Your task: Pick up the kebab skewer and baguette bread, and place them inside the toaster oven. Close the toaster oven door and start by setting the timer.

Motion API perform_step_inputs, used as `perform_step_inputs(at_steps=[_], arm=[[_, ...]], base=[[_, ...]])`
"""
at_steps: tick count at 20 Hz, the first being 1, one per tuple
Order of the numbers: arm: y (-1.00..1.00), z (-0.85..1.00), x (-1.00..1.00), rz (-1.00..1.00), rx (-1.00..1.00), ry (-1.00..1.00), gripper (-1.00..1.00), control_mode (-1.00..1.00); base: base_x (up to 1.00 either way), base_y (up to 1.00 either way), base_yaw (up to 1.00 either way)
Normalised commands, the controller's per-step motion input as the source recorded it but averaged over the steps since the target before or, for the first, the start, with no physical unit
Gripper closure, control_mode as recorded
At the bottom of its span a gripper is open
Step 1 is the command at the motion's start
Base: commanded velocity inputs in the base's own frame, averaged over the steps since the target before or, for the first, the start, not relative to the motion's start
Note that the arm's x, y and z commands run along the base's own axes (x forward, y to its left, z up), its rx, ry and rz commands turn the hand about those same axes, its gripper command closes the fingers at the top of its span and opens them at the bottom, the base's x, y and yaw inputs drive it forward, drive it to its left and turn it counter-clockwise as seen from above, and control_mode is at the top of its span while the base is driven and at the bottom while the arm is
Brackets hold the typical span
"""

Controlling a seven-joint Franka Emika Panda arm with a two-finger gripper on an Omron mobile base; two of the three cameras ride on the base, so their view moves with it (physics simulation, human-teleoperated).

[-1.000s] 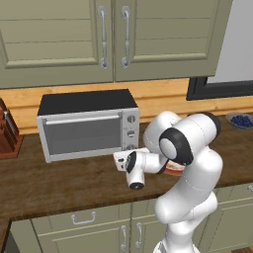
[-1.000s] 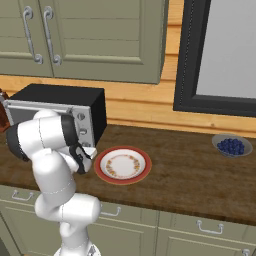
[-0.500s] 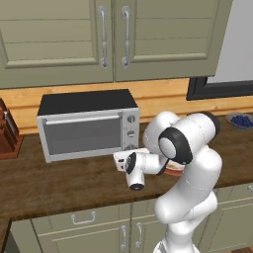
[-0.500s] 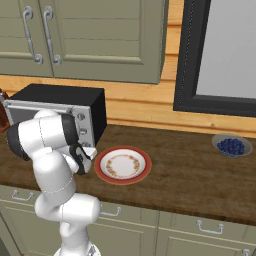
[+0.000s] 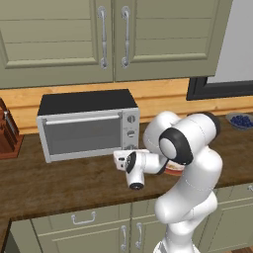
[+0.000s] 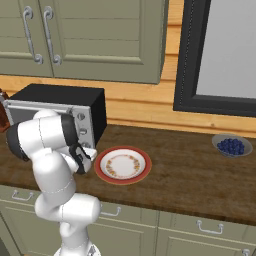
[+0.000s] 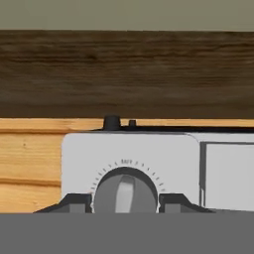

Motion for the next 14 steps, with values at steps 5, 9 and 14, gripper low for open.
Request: perform_step_inputs(at_steps=[5,9,14], arm=[[0.0,0.0,0.0,0.0,0.27,0.0,1.0,-1.0],[0.0,0.0,0.0,0.0,0.28,0.0,1.0,-1.0],[0.0,0.0,0.0,0.0,0.29,0.0,1.0,-1.0]], base=[[0.0,0.0,0.0],[0.0,0.0,0.0],[0.0,0.0,0.0]])
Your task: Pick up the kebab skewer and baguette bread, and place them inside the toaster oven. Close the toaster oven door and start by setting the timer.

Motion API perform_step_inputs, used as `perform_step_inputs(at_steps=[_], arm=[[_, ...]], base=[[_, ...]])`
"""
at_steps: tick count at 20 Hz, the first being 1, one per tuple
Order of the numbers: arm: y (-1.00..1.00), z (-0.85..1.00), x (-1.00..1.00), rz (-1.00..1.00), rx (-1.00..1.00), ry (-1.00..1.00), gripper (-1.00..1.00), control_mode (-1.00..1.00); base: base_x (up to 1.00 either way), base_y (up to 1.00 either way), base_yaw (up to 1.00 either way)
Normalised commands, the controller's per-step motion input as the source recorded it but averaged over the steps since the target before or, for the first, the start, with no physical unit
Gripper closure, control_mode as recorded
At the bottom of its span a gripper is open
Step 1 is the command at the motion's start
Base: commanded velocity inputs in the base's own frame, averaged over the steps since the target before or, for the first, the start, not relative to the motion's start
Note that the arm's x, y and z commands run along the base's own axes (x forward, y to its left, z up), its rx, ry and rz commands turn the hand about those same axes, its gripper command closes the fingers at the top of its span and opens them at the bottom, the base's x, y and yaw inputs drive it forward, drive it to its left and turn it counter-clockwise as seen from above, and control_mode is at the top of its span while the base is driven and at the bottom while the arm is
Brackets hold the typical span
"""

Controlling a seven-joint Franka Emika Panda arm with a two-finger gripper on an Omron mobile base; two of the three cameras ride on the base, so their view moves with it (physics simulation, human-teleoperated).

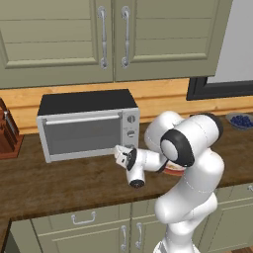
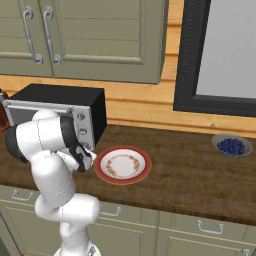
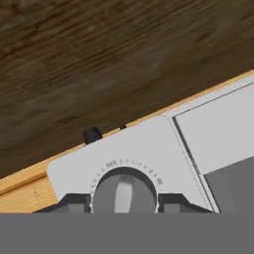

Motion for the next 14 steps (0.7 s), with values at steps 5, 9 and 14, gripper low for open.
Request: perform_step_inputs(at_steps=[5,9,14], arm=[[0.0,0.0,0.0,0.0,0.3,0.0,1.0,-1.0],[0.0,0.0,0.0,-0.01,0.3,0.0,1.0,-1.0],[0.0,0.0,0.01,-0.01,0.3,0.0,1.0,-1.0]], base=[[0.0,0.0,0.0],[0.0,0.0,0.0],[0.0,0.0,0.0]])
